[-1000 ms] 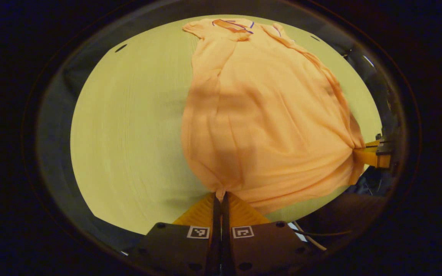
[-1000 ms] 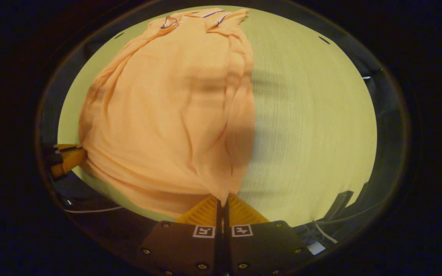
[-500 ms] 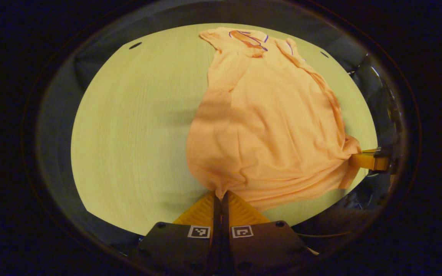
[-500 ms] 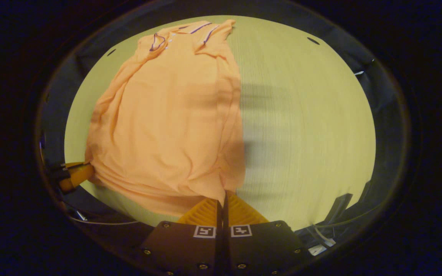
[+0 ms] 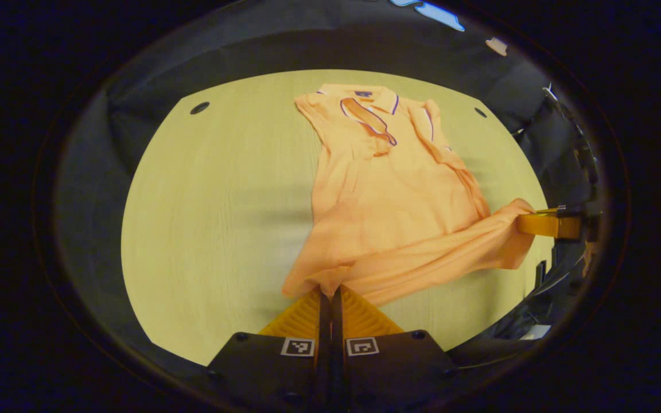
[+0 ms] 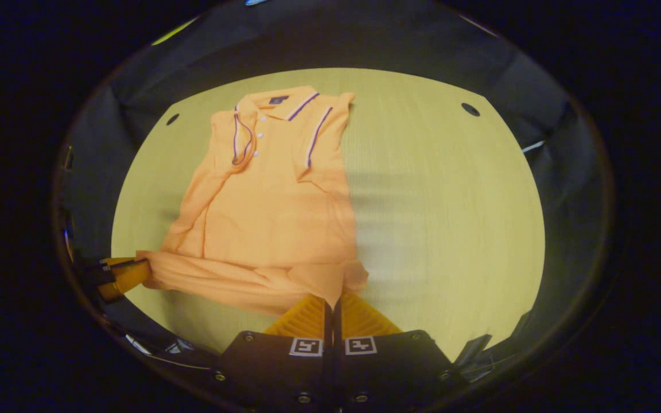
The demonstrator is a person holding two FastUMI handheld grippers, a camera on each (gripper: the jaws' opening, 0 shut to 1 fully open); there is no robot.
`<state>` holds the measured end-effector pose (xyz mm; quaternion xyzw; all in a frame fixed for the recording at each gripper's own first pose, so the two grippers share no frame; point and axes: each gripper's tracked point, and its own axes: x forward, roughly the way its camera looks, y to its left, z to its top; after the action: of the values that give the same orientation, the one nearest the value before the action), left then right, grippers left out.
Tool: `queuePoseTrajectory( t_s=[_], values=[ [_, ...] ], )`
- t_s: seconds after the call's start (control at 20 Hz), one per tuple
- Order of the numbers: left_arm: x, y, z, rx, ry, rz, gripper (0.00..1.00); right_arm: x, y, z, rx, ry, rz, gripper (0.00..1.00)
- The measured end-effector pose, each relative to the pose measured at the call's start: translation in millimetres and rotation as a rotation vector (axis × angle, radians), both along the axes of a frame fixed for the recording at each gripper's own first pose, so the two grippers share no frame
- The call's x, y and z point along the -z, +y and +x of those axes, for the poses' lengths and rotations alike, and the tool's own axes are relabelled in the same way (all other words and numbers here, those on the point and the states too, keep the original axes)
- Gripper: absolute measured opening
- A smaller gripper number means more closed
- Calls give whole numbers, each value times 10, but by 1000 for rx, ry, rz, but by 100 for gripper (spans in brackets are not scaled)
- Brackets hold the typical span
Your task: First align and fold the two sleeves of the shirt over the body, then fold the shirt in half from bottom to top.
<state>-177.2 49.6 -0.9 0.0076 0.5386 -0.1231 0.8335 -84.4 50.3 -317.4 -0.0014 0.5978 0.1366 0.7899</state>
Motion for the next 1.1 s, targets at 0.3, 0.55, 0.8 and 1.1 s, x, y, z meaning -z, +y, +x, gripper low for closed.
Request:
queuePoseTrajectory(
  t_s=[0.3, 0.55, 0.8, 1.1],
  values=[
    [-239, -61, 576, -23, -71, -25, 6, -223, 70, 611, 3, -75, 14, 0],
    [-379, -131, 1067, -29, -111, -36, 6, -340, 81, 1140, 15, -126, 26, 0],
    [-458, -209, 1574, -46, -145, -56, 6, -398, 137, 1666, 33, -176, 38, 0],
    [-557, -288, 2253, -84, -206, -73, 6, -573, 210, 2360, 76, -265, 67, 0]
  ],
)
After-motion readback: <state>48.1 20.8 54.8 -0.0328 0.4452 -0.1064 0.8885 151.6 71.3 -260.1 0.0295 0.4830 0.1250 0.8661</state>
